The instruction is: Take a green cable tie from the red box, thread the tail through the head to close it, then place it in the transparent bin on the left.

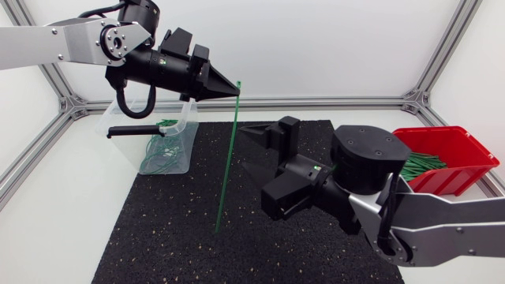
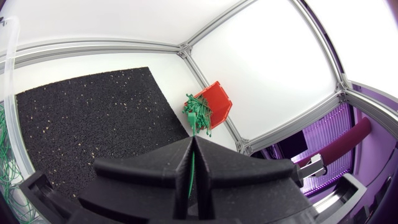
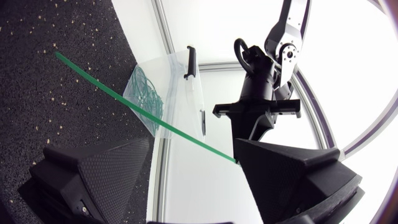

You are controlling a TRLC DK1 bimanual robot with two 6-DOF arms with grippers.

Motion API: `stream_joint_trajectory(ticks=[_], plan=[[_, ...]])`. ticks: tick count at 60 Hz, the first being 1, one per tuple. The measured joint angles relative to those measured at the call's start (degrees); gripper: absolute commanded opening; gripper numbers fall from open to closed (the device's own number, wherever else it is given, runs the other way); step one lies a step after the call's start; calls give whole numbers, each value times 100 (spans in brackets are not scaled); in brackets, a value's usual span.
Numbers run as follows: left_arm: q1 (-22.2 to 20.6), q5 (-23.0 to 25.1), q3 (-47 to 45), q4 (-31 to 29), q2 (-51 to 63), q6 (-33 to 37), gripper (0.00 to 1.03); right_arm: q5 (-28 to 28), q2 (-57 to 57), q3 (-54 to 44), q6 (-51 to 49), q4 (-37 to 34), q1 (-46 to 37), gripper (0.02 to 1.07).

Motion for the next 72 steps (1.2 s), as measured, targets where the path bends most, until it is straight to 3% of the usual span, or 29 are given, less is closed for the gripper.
stream_joint_trajectory(ticks=[11,60,72], plan=[[9,114,85,-186,20,22,3,-138,232,-20,-590,452,9,102],[271,365,1123,-1316,717,166,3,-107,1204,225,-2570,734,225,102],[385,463,1187,-1432,761,212,3,-83,1300,221,-2688,774,531,95]])
